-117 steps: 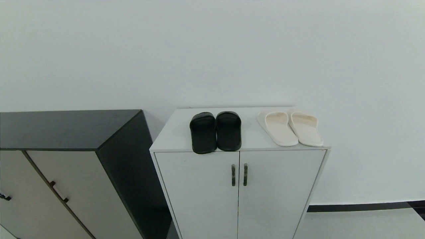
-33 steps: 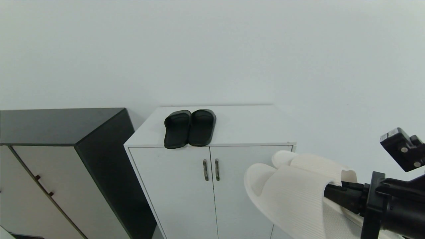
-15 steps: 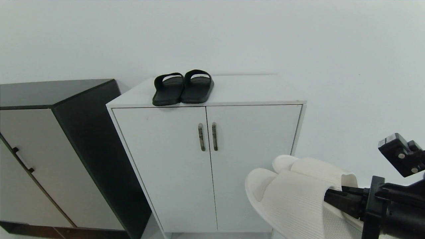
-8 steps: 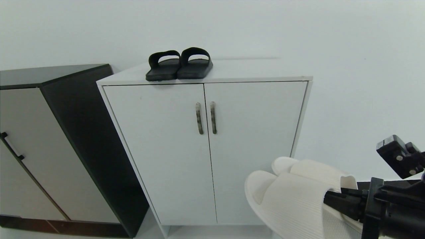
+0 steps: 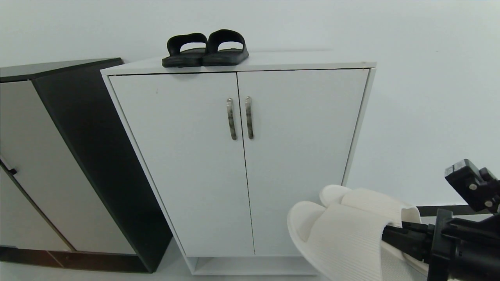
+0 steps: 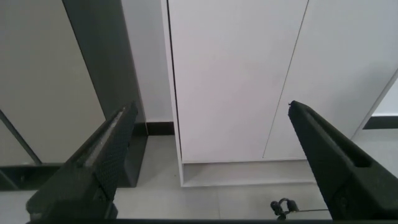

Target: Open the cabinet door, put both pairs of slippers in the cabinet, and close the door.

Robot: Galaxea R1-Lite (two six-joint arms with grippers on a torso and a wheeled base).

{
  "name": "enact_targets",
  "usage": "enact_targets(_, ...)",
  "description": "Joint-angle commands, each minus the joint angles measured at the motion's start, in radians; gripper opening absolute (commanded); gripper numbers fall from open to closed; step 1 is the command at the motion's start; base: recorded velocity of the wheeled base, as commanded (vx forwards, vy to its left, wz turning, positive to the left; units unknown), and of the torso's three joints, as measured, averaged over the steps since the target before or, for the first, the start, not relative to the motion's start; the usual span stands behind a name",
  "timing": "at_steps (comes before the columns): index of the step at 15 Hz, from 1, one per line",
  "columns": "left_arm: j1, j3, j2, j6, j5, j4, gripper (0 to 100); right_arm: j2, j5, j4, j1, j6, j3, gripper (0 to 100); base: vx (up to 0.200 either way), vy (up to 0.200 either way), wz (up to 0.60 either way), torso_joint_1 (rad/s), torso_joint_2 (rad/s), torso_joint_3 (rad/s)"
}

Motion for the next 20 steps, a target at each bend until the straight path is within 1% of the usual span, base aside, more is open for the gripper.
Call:
enact_targets(1,0.0,-0.005,0.0,0.0,0.001,0.0,100,0.0,0.0,0.0,-0.001,0.0,0.0,0,0.0,0.0,0.0,-0.022,0.06,0.046)
enact_targets(2,-0.001,-0.082,0.026,-0.029,0.001,-0.002,100,0.0,0.0,0.0,-0.001,0.0,0.0,0,0.0,0.0,0.0,0.0,0.0,0.0)
enact_targets(3,-0.001,-0.145,0.061,-0.069,0.004,0.006,100,0.0,0.002,0.0,-0.001,-0.003,0.001,0,0.0,0.0,0.0,0.0,0.0,0.0)
enact_targets(4,-0.003,-0.238,0.196,-0.109,-0.004,0.001,100,0.002,0.005,0.0,-0.001,-0.005,0.0,0,0.0,0.0,0.0,0.0,0.0,0.0)
enact_targets(5,-0.012,-0.249,0.299,-0.099,-0.008,-0.026,100,0.0,0.005,0.0,-0.001,-0.008,0.001,0,0.0,0.0,0.0,0.0,0.0,0.0)
enact_targets(6,-0.052,-0.246,0.397,-0.098,-0.025,-0.1,100,0.0,0.005,-0.004,-0.001,-0.014,0.004,0,0.0,0.0,0.0,0.0,0.0,0.0)
enact_targets(8,-0.161,-0.249,0.592,-0.098,-0.034,-0.312,100,0.0,0.005,-0.023,-0.001,-0.02,0.013,0,0.0,0.0,0.0,0.0,0.0,0.0)
enact_targets(9,-0.191,-0.258,0.671,-0.096,-0.036,-0.393,100,0.002,0.005,-0.026,-0.001,-0.02,0.015,0,0.0,0.0,0.0,0.0,0.0,0.0)
enact_targets(10,-0.219,-0.284,0.757,-0.084,-0.042,-0.458,100,0.002,0.005,-0.026,-0.001,-0.02,0.015,0,0.0,0.0,0.0,0.0,0.0,0.0)
enact_targets(11,-0.239,-0.321,0.822,-0.067,-0.063,-0.477,100,0.002,0.005,-0.026,-0.001,-0.02,0.015,0,0.0,0.0,0.0,0.0,0.0,0.0)
enact_targets(12,-0.251,-0.37,0.882,-0.064,-0.102,-0.479,100,0.002,0.005,-0.026,-0.001,-0.022,0.015,0,0.0,0.0,0.0,0.0,0.0,0.0)
enact_targets(14,-0.253,-0.476,0.984,-0.066,-0.215,-0.479,100,0.002,0.005,-0.026,-0.001,-0.02,0.015,0,0.0,0.0,0.0,0.0,0.0,0.0)
enact_targets(16,-0.253,-0.554,1.072,-0.067,-0.297,-0.479,100,0.002,0.005,-0.026,-0.001,-0.022,0.015,0,0.0,0.0,0.0,0.0,0.0,0.0)
enact_targets(18,-0.259,-0.666,1.195,-0.07,-0.39,-0.479,100,0.002,0.005,-0.026,-0.001,-0.022,0.016,0,0.0,0.0,0.0,0.0,0.0,0.0)
enact_targets(19,-0.259,-0.709,1.245,-0.075,-0.429,-0.481,100,0.003,0.005,-0.026,-0.001,-0.022,0.018,0,0.0,0.0,0.0,0.0,0.0,0.0)
enact_targets(20,-0.259,-0.749,1.291,-0.087,-0.465,-0.481,100,0.006,0.005,-0.026,-0.001,-0.022,0.02,0,0.0,0.0,0.0,0.0,0.0,0.0)
